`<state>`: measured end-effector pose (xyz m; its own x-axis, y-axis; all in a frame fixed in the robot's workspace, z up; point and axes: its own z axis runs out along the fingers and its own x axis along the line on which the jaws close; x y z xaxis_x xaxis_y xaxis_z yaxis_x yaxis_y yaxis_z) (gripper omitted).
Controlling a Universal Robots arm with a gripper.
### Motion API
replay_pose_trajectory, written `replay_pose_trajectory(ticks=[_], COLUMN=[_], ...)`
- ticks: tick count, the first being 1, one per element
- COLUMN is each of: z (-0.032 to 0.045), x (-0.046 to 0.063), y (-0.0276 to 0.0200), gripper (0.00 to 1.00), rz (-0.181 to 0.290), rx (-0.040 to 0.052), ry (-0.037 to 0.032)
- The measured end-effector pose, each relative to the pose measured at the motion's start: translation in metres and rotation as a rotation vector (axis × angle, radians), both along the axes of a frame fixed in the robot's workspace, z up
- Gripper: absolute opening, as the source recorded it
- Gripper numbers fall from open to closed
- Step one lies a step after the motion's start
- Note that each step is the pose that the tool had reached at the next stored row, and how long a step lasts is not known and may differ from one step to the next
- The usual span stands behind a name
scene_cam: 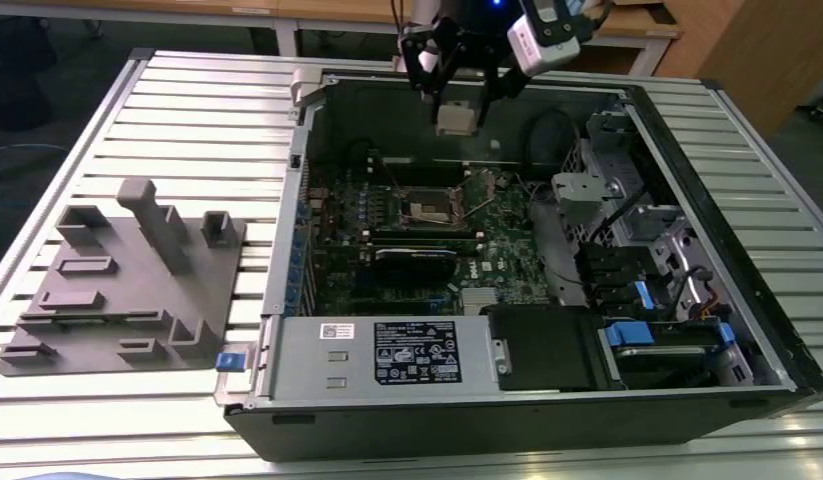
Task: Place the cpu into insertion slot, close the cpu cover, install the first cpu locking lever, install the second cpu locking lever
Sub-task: 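Place the cpu into insertion slot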
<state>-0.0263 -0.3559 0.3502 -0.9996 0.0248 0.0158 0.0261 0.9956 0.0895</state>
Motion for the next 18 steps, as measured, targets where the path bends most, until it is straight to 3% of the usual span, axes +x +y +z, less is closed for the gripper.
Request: replay_pose_trajectory(ticks=[18], z=[-0.0052], x=[0.0], y=[0.0], gripper=[0.54], rz=[0.0], rx=[0.0002], ry=[-0.0002])
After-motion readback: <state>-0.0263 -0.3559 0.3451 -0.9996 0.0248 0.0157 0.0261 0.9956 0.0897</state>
